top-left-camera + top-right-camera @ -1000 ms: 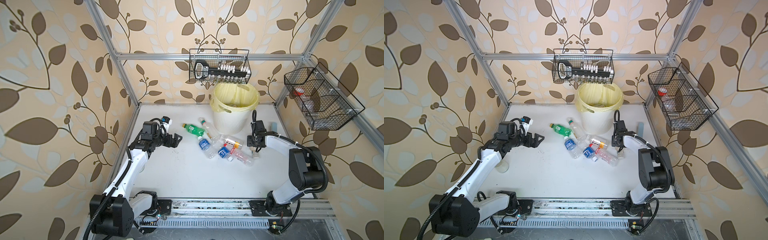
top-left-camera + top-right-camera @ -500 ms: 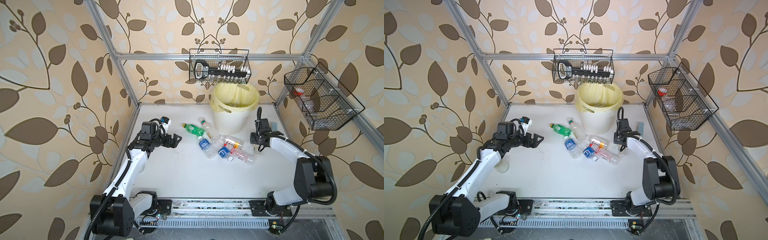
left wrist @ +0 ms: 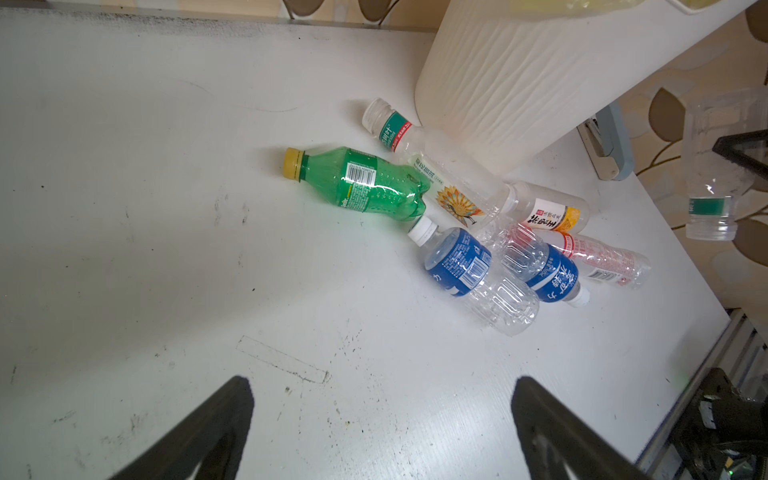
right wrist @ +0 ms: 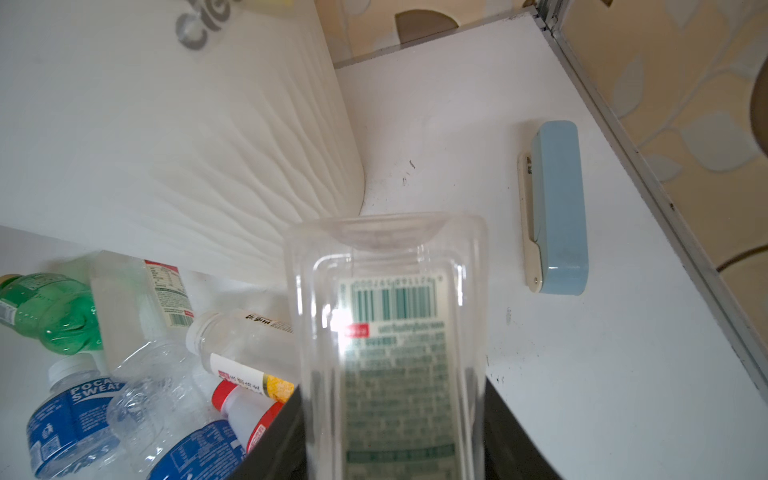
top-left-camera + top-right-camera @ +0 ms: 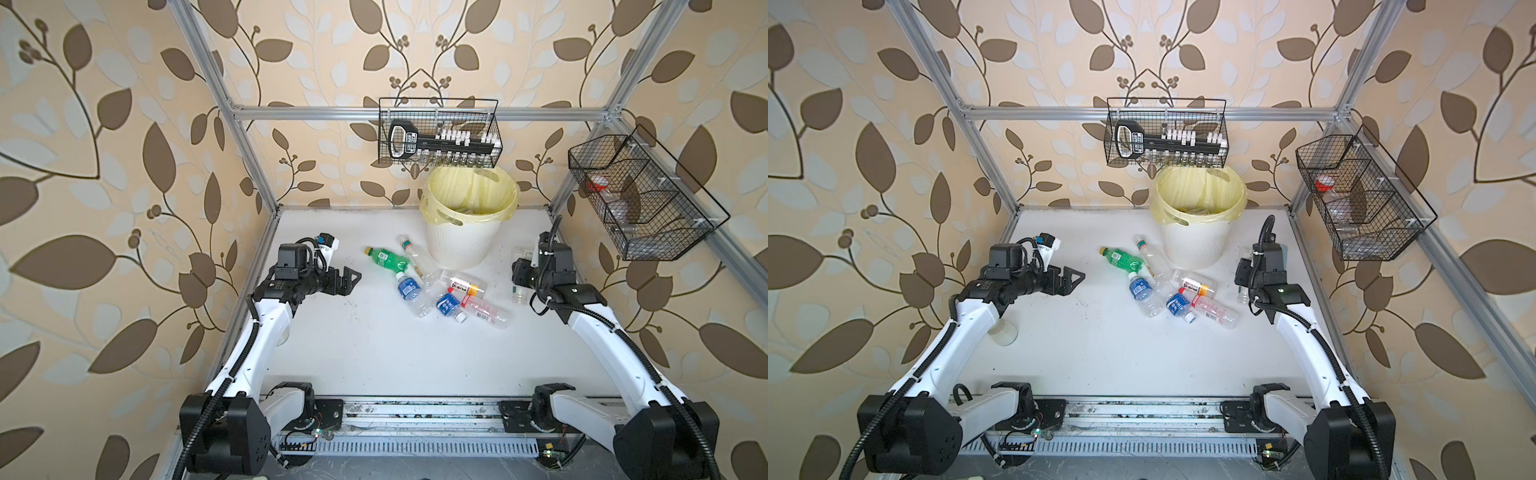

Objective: Throw the plastic bottles in the bin
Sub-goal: 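Lift the juice bottle with right gripper and carry it toward the bin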

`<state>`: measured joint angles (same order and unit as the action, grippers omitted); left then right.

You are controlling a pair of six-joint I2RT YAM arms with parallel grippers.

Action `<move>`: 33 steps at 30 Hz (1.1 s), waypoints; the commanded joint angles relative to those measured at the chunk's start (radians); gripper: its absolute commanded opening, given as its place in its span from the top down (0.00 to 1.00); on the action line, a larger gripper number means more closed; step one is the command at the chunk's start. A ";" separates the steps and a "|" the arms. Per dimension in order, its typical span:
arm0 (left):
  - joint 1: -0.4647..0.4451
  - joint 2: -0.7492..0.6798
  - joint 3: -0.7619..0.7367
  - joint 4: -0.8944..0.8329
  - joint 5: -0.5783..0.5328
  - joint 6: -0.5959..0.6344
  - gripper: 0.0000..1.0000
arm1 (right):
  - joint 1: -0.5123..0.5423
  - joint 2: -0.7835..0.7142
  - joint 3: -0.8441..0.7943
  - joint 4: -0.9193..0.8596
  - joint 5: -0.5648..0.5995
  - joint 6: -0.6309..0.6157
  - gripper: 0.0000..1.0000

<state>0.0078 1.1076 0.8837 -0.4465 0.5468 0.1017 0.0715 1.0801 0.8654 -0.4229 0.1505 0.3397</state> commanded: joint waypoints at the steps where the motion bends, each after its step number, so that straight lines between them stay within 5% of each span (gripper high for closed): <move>1: 0.020 -0.016 0.030 0.004 0.047 0.018 0.01 | 0.000 -0.064 -0.031 -0.026 -0.064 0.037 0.58; 19: 0.058 0.052 0.031 -0.022 0.010 0.115 0.01 | 0.023 -0.284 -0.068 -0.021 -0.309 0.135 0.60; 33: 0.059 0.040 0.087 -0.066 0.052 0.096 0.01 | 0.201 -0.229 0.206 0.010 -0.226 0.272 0.62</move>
<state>0.0605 1.1687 0.9051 -0.4881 0.5488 0.1909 0.2436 0.8272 0.9897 -0.4347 -0.1230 0.5781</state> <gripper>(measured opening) 0.989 0.499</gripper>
